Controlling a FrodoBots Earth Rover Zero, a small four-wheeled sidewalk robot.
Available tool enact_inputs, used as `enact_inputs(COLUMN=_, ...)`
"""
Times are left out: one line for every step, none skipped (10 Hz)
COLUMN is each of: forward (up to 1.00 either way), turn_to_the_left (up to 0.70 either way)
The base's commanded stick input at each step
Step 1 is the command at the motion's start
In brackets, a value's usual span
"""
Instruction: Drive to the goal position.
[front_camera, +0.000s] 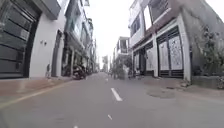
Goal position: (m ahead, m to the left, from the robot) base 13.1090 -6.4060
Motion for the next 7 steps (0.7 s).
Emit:
enact_inputs(forward=1.0, turn_to_the_left=0.0)
enact_inputs(forward=1.0, turn_to_the_left=0.0)
enact_inputs(forward=1.0, turn_to_the_left=0.0)
enact_inputs(forward=1.0, turn_to_the_left=0.0)
enact_inputs(forward=1.0, turn_to_the_left=0.0)
enact_inputs(forward=1.0, turn_to_the_left=0.0)
enact_inputs(forward=1.0, turn_to_the_left=0.0)
